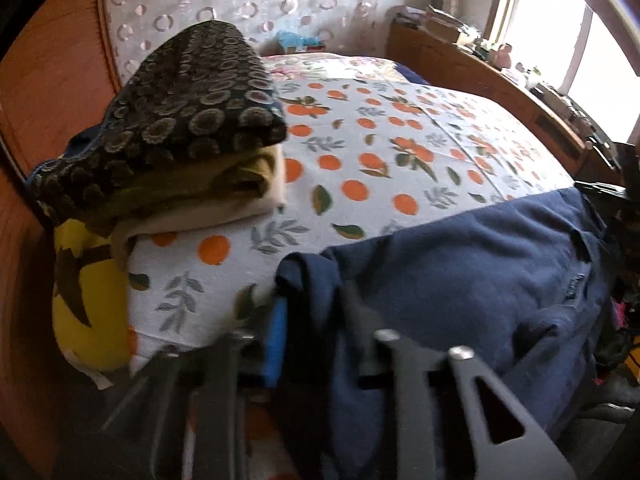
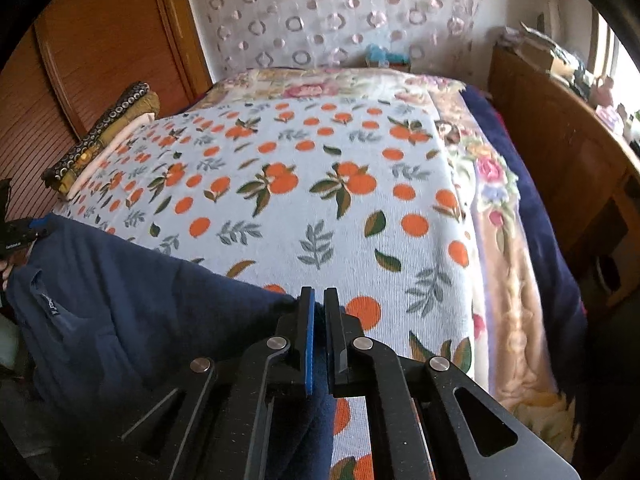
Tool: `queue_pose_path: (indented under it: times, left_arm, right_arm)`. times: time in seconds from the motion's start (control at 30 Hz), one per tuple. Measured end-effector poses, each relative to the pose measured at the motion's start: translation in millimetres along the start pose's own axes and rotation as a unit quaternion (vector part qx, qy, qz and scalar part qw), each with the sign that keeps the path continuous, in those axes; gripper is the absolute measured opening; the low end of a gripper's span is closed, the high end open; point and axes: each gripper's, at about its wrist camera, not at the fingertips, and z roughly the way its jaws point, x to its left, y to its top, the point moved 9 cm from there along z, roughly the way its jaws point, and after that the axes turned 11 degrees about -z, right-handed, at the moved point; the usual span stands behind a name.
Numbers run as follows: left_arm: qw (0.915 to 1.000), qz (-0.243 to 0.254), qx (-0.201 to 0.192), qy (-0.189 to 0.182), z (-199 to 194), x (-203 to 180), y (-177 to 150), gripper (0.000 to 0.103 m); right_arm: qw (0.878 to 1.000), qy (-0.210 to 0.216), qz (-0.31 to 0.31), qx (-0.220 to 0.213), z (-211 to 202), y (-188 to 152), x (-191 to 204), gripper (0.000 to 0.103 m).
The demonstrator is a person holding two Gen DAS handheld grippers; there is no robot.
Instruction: Fold small clothes
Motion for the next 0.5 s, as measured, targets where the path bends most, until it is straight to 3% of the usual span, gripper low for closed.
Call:
queue_pose_path:
  times: [0.17,0.33,0.5]
  left_arm:
    - [0.9995,0.016,-0.029,0.002,-17.1,-16.9,-5.2,0.01]
    - [0.9958,0.006,-0.091,-0.014,-64.8,-27.7,-7.0,0.009]
    - [0.991,0.001,-0.131,-0.028,-106.4,-33.7,-13.2,0.009]
  right_arm:
    - [0.999,0.042,-0.013,-0.031,-19.0,2.7,10.5,0.0]
    - [0.996,-0.03,-0.012,-0.085,-60.9,2.9,-1.1,0.0]
    - [0.995,-0.045,-0.022,-0.085,-66.7,1.0,-6.0,0.0]
